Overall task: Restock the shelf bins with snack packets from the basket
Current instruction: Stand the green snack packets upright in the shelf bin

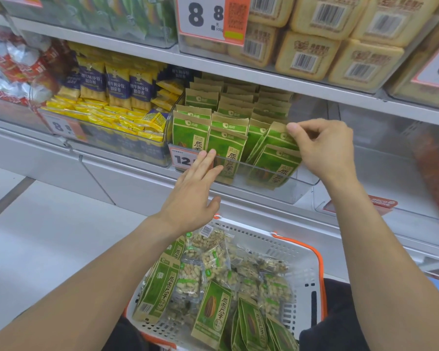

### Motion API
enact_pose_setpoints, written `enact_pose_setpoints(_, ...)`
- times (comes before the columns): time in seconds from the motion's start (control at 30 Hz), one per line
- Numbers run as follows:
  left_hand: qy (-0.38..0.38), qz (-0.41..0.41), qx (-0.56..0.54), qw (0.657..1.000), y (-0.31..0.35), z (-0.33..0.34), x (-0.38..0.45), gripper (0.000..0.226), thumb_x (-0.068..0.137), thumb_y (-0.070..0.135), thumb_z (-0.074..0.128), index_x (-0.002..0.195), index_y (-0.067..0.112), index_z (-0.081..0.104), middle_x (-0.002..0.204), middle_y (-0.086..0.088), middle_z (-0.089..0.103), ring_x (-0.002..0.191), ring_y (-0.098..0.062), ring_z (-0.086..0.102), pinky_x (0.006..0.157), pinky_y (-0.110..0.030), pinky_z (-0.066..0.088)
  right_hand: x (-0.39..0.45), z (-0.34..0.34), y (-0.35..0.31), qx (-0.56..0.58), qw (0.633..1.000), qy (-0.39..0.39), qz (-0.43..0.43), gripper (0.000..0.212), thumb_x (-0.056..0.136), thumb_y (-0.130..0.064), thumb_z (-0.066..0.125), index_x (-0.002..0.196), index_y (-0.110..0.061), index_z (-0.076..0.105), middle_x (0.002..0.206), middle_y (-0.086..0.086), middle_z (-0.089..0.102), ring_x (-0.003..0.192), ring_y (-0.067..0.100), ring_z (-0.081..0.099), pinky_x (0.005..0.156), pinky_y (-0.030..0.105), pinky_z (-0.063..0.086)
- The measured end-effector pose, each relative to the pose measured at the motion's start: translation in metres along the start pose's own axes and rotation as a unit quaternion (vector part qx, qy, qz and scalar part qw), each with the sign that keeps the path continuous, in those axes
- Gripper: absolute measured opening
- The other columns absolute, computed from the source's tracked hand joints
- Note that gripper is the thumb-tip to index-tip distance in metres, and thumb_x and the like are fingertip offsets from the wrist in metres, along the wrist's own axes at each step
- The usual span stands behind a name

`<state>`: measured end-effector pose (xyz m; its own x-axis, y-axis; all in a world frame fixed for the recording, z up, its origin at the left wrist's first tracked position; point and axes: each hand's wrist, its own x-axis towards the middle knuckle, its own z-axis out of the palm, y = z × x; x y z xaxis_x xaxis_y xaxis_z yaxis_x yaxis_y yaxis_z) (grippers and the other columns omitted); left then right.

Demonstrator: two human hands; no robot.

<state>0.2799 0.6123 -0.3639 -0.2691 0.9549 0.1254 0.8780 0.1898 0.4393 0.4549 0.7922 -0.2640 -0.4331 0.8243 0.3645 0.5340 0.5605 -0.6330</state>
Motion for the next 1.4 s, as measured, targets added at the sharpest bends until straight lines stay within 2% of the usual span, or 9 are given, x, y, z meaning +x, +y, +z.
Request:
enact_pose_setpoints(0.17, -0.001, -0.002, 0.003, 1.000, 0.000, 0.000, 0.000, 0.062, 0.094, 0.030, 0.057, 0.151, 0.019, 0.035, 0.166, 0.006, -0.005, 0.151, -0.009, -0.011, 0.120, -0.050, 0.021, -0.006, 0.009, -0.006, 0.020, 0.996, -0.086, 0.020, 0.020, 0.095, -0.038, 0.064, 0.089, -0.024, 0.078, 0.075, -0.013, 0.067, 0.073, 0.006, 0.059, 0.076, 0.026, 0.046)
enact_pose_setpoints(0.27, -0.002, -0.002, 0.001, 1.000, 0.000, -0.001, 0.000, 0.061, 0.095, 0.030, 0.057, 0.151, 0.019, 0.036, 0.166, 0.006, -0.005, 0.151, -0.008, -0.011, 0.120, -0.049, 0.021, -0.011, 0.015, -0.007, 0.043, 0.993, -0.095, 0.048, 0.023, 0.097, -0.042, 0.058, 0.104, -0.024, 0.071, 0.091, -0.013, 0.068, 0.083, 0.000, 0.059, 0.077, 0.023, 0.048)
enact_pose_setpoints(0.5, -0.011, -0.004, 0.004, 1.000, -0.001, -0.002, -0.001, 0.061, 0.095, 0.032, 0.057, 0.151, 0.020, 0.035, 0.166, 0.008, -0.007, 0.151, -0.008, -0.013, 0.119, -0.048, 0.020, -0.013, -0.004, 0.004, 0.000, 0.973, -0.166, 0.163, 0.084, 0.077, -0.070, 0.066, 0.142, -0.021, 0.046, 0.124, -0.003, 0.064, 0.113, 0.017, 0.059, 0.090, 0.036, 0.046)
enact_pose_setpoints(0.73, -0.014, -0.007, 0.006, 1.000, 0.001, -0.001, 0.000, 0.059, 0.095, 0.033, 0.056, 0.149, 0.020, 0.038, 0.166, 0.006, -0.009, 0.151, -0.010, -0.014, 0.119, -0.048, 0.019, -0.016, 0.019, 0.000, 0.067, 0.978, -0.093, 0.177, 0.069, 0.074, -0.065, 0.074, 0.122, -0.017, 0.061, 0.099, -0.006, 0.073, 0.100, 0.017, 0.068, 0.095, 0.044, 0.054)
enact_pose_setpoints(0.9, -0.009, -0.005, 0.009, 1.000, 0.001, 0.000, 0.000, 0.058, 0.095, 0.033, 0.057, 0.148, 0.019, 0.040, 0.166, 0.006, -0.009, 0.151, -0.009, -0.014, 0.119, -0.048, 0.021, -0.016, 0.024, -0.003, 0.022, 0.980, -0.122, 0.157, 0.070, 0.086, -0.063, 0.062, 0.135, -0.013, 0.056, 0.117, 0.004, 0.068, 0.114, 0.022, 0.061, 0.092, 0.033, 0.048)
enact_pose_setpoints(1.17, 0.000, 0.001, 0.011, 1.000, 0.000, 0.002, 0.001, 0.058, 0.095, 0.033, 0.058, 0.148, 0.018, 0.040, 0.166, 0.005, -0.009, 0.151, -0.009, -0.014, 0.119, -0.046, 0.021, -0.020, 0.036, -0.008, 0.013, 0.986, -0.111, 0.123, 0.064, 0.096, -0.057, 0.052, 0.138, -0.010, 0.052, 0.074, 0.013, 0.071, 0.097, 0.019, 0.061, 0.071, 0.032, 0.039)
enact_pose_setpoints(1.27, 0.003, 0.008, 0.013, 1.000, -0.001, 0.004, 0.001, 0.057, 0.095, 0.032, 0.058, 0.147, 0.018, 0.041, 0.166, 0.004, -0.008, 0.151, -0.010, -0.014, 0.120, -0.046, 0.020, -0.020, 0.029, -0.003, 0.069, 0.976, -0.146, 0.145, 0.066, 0.093, -0.057, 0.056, 0.141, -0.012, 0.047, 0.090, 0.015, 0.075, 0.085, 0.013, 0.067, 0.085, 0.038, 0.052)
enact_pose_setpoints(1.33, 0.013, 0.014, 0.003, 1.000, -0.001, 0.005, 0.002, 0.054, 0.094, 0.029, 0.059, 0.145, 0.017, 0.044, 0.167, 0.002, -0.001, 0.152, -0.011, -0.009, 0.120, -0.045, 0.020, -0.023, 0.026, 0.000, 0.072, 0.973, -0.155, 0.155, 0.067, 0.092, -0.056, 0.060, 0.142, -0.014, 0.045, 0.111, 0.009, 0.072, 0.100, 0.018, 0.067, 0.095, 0.039, 0.051)
enact_pose_setpoints(1.4, 0.056, 0.019, -0.036, 0.998, 0.000, 0.004, 0.000, 0.045, 0.093, 0.020, 0.060, 0.137, 0.015, 0.053, 0.164, -0.003, 0.017, 0.152, -0.016, 0.008, 0.119, -0.040, 0.022, -0.033, 0.027, -0.001, 0.028, 0.991, -0.078, 0.105, 0.060, 0.092, -0.045, 0.064, 0.141, -0.015, 0.044, 0.130, 0.004, 0.057, 0.109, 0.017, 0.060, 0.093, 0.033, 0.047)
